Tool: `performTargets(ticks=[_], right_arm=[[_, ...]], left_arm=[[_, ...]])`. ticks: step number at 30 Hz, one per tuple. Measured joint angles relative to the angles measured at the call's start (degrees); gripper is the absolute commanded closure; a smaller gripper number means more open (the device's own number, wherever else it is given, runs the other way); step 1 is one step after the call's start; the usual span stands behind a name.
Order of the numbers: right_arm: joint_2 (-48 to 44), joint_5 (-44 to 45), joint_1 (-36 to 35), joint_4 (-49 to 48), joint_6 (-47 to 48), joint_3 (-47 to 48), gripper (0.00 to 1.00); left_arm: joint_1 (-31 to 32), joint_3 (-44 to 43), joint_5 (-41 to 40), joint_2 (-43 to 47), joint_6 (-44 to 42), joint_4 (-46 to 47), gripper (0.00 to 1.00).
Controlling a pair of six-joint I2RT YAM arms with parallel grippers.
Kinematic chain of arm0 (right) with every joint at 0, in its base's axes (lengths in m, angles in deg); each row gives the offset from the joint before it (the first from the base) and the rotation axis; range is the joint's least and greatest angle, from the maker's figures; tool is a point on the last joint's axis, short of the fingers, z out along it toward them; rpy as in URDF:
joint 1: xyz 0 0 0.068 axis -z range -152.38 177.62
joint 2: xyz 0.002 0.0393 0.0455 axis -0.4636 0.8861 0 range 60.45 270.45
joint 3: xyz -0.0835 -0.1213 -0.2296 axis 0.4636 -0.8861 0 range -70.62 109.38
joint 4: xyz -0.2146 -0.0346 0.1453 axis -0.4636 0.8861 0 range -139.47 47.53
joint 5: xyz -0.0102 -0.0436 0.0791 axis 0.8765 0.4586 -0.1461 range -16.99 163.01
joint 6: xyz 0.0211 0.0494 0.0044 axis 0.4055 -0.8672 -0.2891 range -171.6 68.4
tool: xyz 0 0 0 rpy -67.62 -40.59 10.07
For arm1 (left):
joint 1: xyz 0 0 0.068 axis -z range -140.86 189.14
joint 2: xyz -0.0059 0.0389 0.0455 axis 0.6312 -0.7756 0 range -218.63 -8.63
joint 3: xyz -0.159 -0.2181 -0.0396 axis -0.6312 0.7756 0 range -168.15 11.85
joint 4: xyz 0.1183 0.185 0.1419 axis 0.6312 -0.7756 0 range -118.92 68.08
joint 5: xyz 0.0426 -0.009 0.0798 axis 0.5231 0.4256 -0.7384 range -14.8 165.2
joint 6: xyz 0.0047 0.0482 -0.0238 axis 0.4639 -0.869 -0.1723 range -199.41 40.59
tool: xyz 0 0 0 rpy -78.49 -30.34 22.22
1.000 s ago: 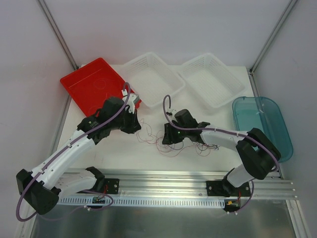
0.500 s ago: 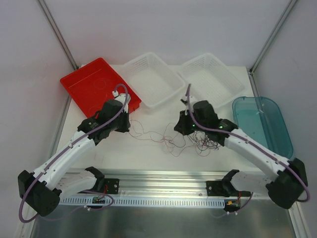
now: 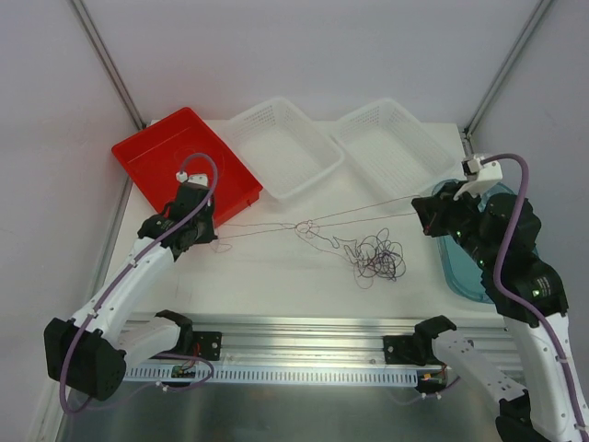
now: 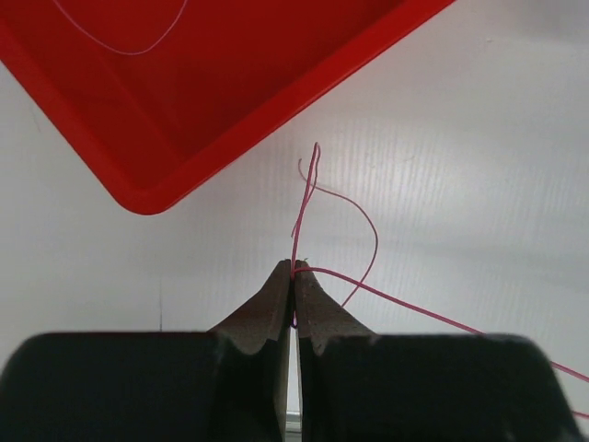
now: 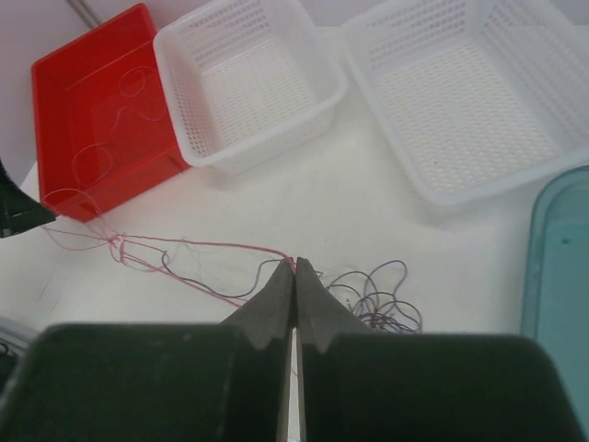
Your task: Untangle the cables
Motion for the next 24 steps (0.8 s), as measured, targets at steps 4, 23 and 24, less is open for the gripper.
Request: performTargets(ticks=[4,23,24], right_arm=[[-0.1,4.6,1.0,4.3,0.7,3.3,0.99],[8.4,1.8,1.7,6.3,-0.7,-12.4,0.5],[10.0,1.4,1.7,6.2,-0.8,-14.6,0.45]], left_arm=[[-2.0,0.0,-1.7,-1.1,0.6,-1.5,1.0],[-1.3,-5.8,7.6,5.3,0.3,-5.7,1.0],[-1.3,-6.6,8.5,6.0,0.3,-5.7,1.0]])
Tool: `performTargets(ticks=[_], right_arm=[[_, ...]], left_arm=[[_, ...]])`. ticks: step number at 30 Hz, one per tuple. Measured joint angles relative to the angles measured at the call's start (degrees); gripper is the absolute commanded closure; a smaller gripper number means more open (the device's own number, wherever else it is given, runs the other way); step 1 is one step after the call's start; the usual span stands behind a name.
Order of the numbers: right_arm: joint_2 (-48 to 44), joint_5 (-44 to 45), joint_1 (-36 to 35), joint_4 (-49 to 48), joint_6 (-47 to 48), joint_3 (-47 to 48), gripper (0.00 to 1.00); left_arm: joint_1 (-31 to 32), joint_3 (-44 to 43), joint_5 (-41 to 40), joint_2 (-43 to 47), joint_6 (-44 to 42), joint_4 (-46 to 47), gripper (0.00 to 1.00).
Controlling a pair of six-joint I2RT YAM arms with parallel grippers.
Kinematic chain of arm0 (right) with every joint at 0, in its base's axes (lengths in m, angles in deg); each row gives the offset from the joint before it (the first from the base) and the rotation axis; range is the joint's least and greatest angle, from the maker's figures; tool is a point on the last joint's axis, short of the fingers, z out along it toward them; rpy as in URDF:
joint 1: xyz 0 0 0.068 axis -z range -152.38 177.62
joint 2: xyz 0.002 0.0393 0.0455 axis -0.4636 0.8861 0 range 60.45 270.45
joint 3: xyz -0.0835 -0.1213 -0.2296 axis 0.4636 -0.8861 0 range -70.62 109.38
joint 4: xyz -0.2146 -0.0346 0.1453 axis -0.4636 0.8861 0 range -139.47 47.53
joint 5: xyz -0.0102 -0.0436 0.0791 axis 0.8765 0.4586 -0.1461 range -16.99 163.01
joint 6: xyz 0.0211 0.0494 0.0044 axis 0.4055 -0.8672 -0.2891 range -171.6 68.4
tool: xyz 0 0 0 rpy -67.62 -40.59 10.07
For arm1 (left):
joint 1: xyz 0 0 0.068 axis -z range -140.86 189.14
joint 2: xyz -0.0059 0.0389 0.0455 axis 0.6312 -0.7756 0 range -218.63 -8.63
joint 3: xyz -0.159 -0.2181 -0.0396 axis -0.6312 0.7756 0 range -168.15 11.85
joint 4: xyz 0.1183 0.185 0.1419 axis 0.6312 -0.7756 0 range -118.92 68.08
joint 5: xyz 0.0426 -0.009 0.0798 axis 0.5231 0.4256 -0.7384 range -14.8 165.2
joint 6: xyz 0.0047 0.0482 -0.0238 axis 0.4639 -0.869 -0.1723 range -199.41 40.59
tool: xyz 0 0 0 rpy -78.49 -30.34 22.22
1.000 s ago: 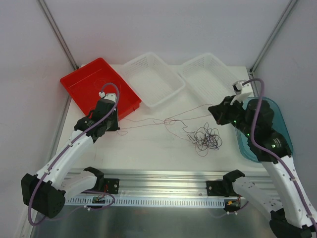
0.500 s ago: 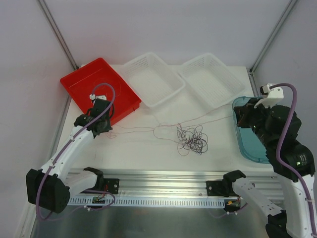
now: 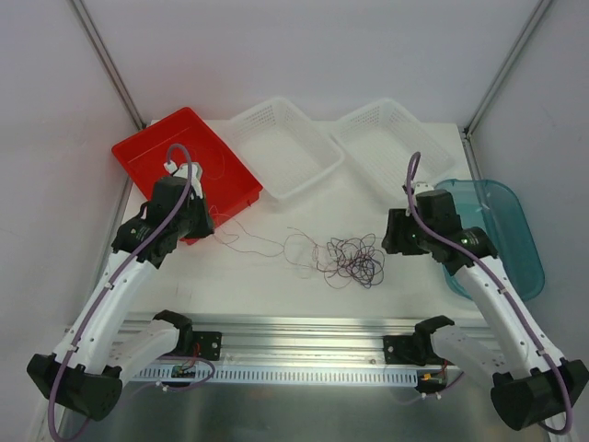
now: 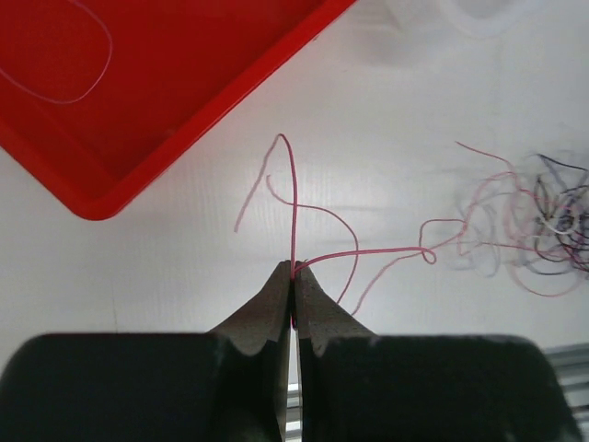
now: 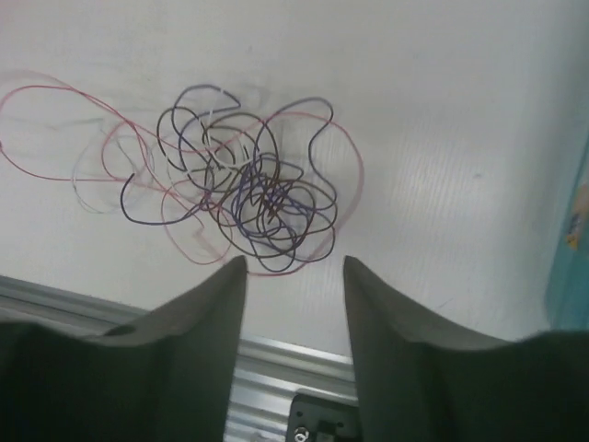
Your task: Untangle the cables
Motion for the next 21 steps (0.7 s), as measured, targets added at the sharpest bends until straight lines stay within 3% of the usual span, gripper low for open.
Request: performTargets(ticks=[2,10,21], right_arm=[[1.6,-1.6,-1.0,-0.7,-0.8,-3.8,0.37],[2.8,-4.7,-18.1,-11.3,-1.8,-5.6,0.36],[27.0,-13.0,-31.1,-36.9,-2.2,-5.5,0.43]], left_arm=[[0.0,-1.6,2.5,0.9,0.0,0.0,1.0],[0.6,-3.1,10.0,0.7,0.5,0.2,1.0],[1.1,-3.1,11.6,0.7,1.6,0.2,1.0]])
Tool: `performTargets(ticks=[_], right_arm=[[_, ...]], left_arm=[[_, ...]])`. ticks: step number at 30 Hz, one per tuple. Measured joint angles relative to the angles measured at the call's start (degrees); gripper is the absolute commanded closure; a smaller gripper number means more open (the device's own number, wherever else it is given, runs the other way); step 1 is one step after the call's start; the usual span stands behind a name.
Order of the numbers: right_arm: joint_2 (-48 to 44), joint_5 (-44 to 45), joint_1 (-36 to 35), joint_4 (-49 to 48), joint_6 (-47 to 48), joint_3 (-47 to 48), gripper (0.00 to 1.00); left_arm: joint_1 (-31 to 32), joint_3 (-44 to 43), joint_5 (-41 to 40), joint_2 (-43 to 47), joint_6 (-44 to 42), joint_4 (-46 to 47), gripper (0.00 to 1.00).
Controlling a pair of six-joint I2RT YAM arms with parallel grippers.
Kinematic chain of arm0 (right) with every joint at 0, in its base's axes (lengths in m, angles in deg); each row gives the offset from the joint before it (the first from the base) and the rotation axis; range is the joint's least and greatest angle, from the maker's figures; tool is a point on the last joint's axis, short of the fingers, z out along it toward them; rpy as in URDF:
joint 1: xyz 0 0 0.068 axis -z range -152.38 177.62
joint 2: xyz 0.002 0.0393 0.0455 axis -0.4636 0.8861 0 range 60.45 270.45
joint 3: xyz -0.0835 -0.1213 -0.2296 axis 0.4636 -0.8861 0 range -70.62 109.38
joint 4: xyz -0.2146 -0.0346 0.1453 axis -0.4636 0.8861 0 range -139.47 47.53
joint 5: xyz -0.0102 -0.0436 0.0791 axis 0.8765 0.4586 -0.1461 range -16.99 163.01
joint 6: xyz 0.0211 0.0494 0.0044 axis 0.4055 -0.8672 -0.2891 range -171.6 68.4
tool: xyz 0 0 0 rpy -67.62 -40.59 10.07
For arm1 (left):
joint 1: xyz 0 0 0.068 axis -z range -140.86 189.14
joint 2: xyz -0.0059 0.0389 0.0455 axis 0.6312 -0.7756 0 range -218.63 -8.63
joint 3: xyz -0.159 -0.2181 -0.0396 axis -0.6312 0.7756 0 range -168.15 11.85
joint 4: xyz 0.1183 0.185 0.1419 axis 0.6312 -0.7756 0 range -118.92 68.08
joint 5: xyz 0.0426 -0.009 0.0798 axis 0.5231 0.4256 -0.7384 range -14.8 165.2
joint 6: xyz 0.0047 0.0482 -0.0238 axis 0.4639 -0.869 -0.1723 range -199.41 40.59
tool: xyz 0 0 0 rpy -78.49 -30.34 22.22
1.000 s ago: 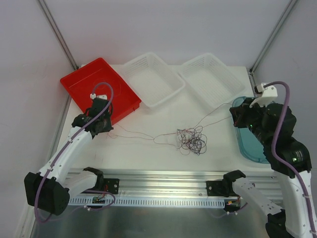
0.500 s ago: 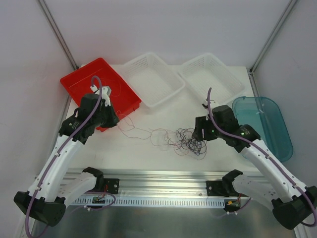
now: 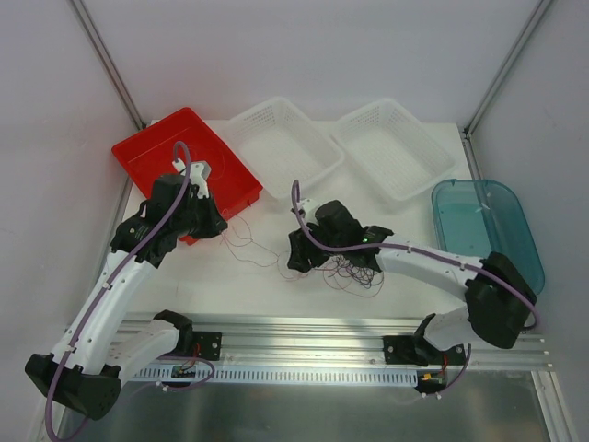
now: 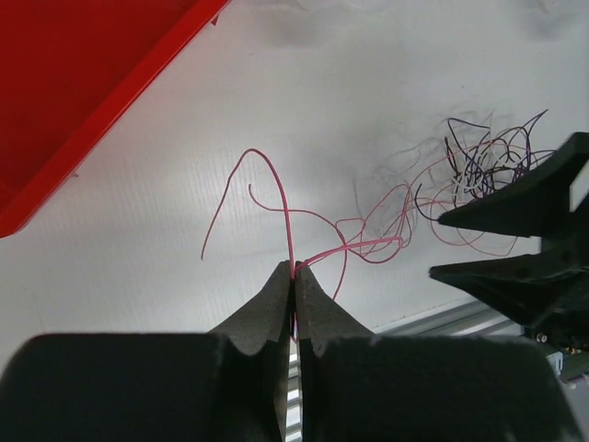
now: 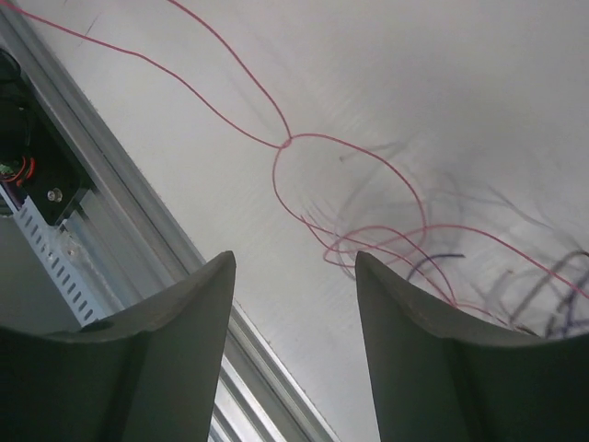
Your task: Untangle the cables
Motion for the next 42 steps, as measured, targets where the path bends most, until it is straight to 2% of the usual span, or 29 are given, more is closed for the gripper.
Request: performTargets(ticks=[11,12,15,18,19,23,28,33,38,42], right_arm=[[18.0,-4.9,-4.5,-16.1,-3.7,0.1,0.53],[18.7,-5.1,-4.7,-16.9,-4.1,0.1,0.57],[20.9,-5.5,-5.3,-19.2,-4.9,0.6,0.84],[20.3,-5.5,-5.6,-19.2,-5.4,0.6,0.99],[19.4,-5.4,-5.6,-18.4,-5.2,0.6,0.99],[9.8,-4.2,-5.7,-11.8,-3.3,0.2,0.99],[-11.1,-2.2,-4.4,-0.4,1.8,0.5,0.99],[-27.5,-0.9,3.1,12.2,5.9,2.8,0.99],[-37.7,1.9,13.0,23.7,8.9,7.0,0.99],[-41.0,5.7,16.6,30.0,10.1,10.8,0.99]], left_arm=[[0.0,0.0,0.9,1.7,1.1,0.0,1.0],[0.0,0.0,0.9,1.7,1.1,0.0,1.0],[0.0,0.0,0.7,1.8,1.3,0.0,1.0],[0.0,0.2,-1.2,1.8,1.2,0.0,1.0],[0.0,0.3,-2.7,1.7,1.2,0.0,1.0],[0.0,1.1,-9.0,0.5,1.2,0.0,1.0],[-0.2,1.2,-16.9,-5.0,0.9,0.0,1.0],[-1.5,1.3,-21.7,-8.6,0.3,0.0,1.0],[-3.2,1.3,-24.5,-10.3,-0.3,0.0,1.0],[-3.5,1.1,-25.5,-10.4,-0.8,0.0,1.0]])
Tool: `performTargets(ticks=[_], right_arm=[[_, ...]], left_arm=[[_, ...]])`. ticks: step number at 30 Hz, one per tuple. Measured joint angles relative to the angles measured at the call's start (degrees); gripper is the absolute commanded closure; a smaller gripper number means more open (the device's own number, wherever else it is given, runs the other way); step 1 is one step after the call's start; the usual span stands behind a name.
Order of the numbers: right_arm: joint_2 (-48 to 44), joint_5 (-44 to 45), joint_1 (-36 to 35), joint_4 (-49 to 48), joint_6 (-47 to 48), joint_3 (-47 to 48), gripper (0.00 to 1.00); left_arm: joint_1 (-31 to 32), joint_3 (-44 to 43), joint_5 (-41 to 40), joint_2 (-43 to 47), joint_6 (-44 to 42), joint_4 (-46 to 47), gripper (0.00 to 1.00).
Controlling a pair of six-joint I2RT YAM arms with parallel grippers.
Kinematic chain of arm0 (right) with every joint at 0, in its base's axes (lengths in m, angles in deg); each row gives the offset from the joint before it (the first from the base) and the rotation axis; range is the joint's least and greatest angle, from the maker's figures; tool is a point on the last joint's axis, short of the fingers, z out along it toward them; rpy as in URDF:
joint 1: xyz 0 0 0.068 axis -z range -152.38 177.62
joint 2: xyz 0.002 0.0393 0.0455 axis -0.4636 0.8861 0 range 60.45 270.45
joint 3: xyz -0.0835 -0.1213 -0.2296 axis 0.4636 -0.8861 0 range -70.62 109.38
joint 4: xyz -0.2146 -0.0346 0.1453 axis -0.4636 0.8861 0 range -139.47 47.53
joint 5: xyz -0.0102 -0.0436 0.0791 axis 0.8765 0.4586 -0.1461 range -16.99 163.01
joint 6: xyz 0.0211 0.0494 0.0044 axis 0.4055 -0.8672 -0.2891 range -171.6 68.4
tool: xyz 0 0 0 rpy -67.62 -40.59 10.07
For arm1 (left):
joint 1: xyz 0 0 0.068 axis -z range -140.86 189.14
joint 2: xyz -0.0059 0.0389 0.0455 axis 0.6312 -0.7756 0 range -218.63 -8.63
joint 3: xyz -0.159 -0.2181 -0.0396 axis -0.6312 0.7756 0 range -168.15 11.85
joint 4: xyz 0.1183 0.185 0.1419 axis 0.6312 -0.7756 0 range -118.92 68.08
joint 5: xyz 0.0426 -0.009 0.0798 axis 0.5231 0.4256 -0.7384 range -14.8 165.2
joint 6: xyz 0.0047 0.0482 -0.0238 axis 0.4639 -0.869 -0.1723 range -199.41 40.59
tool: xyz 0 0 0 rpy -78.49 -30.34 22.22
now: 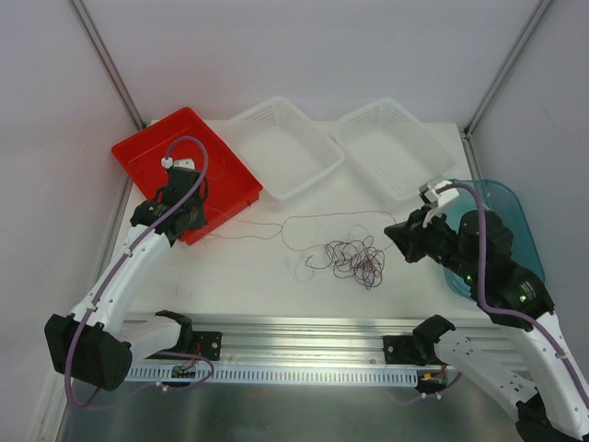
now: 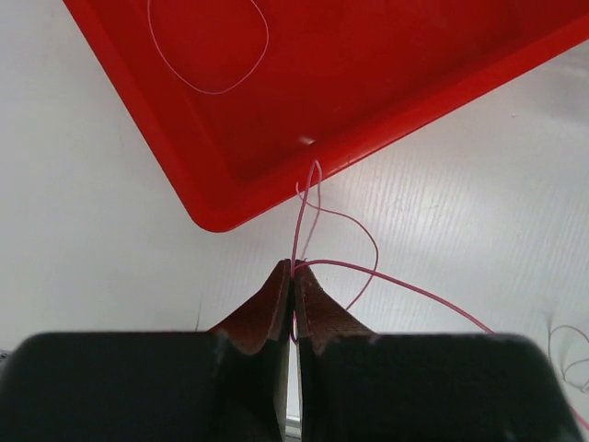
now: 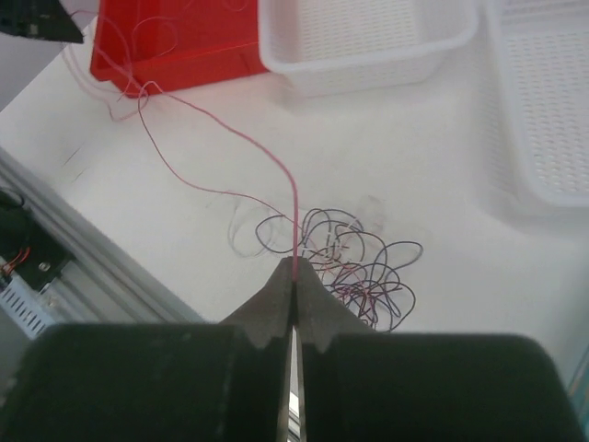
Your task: Untangle the cables
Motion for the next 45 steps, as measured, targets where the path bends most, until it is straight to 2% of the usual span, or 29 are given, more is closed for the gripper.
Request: performTargets(ticks=[7,19,23,27,33,34,35,37,38,40,45], right_arm=[[-4.2,7.7,2.3,6.2,0.3,4.6,0.99],[-6.7,24.4,2.3,9.2,0.7,11.2,0.99],[-6.7,26.6,2.3,9.5,0.7,13.4,0.99],[-4.8,25.4,2.4,9.4,0.4,11.7,0.99],[4.3,21.9,2.7,7.1,-2.3,-1.5,0.99],[6.5,21.3,2.8,6.4,-2.6,-3.4,0.97],[8.1,21.0,2.9,6.1,-2.9,-4.5,0.91],[12.1,19.8,3.1,5.3,-3.7,-6.3,0.73],[14.0,19.1,3.1,5.0,-4.0,-6.5,0.57],[17.2,17.1,3.2,3.8,-4.0,-6.5,0.44],[21.7,10.8,1.7,-0.2,-3.6,-6.5,0.33]], left_arm=[[-4.1,-0.2,-3.2,-0.5,-1.7,0.0,1.0],[-9.3,-0.2,-7.3,-2.7,-3.7,-0.4,1.0],[-11.5,-0.3,-7.6,-3.6,-3.9,-1.4,1.0],[-11.5,-1.4,-2.9,-2.4,-3.9,-1.6,1.0],[-11.5,-2.3,8.8,2.9,-3.9,-1.4,1.0],[-11.4,-2.3,10.9,4.0,-3.9,-1.3,1.0],[-11.4,-2.3,12.8,4.9,-3.9,-1.3,1.0],[-10.9,-2.1,16.5,6.7,-3.8,-1.0,1.0],[-10.7,-1.9,17.9,7.5,-3.8,-0.9,1.0],[-9.9,-1.2,21.0,9.1,-3.8,-0.6,1.0],[-8.8,1.2,25.9,10.5,-3.8,-0.1,1.0]])
